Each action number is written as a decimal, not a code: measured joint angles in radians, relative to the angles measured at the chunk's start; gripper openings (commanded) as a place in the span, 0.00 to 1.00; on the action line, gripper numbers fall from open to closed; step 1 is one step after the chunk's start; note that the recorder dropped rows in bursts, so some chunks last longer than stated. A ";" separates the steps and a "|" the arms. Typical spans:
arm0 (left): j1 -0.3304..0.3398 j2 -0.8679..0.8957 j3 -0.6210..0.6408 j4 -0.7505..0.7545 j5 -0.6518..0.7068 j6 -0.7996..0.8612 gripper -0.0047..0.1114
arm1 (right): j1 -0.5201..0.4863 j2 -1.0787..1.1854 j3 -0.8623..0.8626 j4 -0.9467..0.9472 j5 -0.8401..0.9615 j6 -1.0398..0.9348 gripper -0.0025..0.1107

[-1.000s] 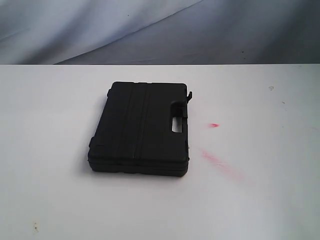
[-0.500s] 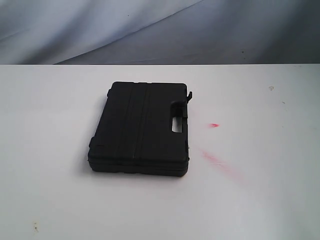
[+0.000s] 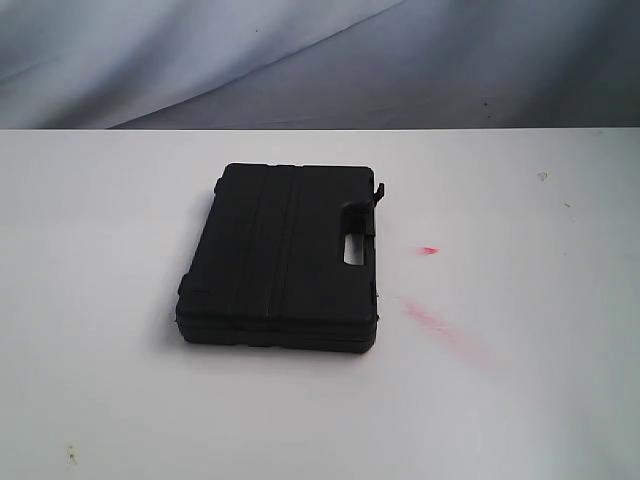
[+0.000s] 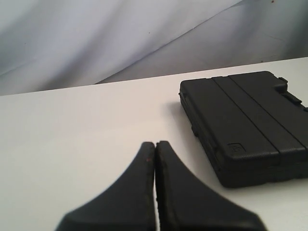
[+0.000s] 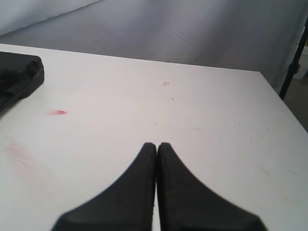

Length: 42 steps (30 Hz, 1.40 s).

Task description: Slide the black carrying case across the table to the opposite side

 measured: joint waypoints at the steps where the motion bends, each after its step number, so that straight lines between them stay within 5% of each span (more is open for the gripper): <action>1: 0.000 0.000 0.000 0.000 0.000 0.000 0.04 | 0.000 0.000 0.000 -0.031 0.000 -0.008 0.02; 3: 0.000 0.000 0.000 0.002 -0.002 0.000 0.04 | 0.000 0.000 0.000 -0.068 -0.018 -0.012 0.02; 10: 0.000 0.000 0.000 0.002 -0.002 -0.001 0.04 | 0.000 0.000 0.000 0.036 -0.563 0.051 0.02; 13: 0.000 0.000 0.000 0.002 -0.002 -0.001 0.04 | 0.000 0.000 0.000 0.065 -0.665 0.112 0.02; 42: 0.000 0.000 0.000 0.002 -0.004 -0.001 0.04 | 0.000 0.000 0.000 0.319 -0.866 0.261 0.02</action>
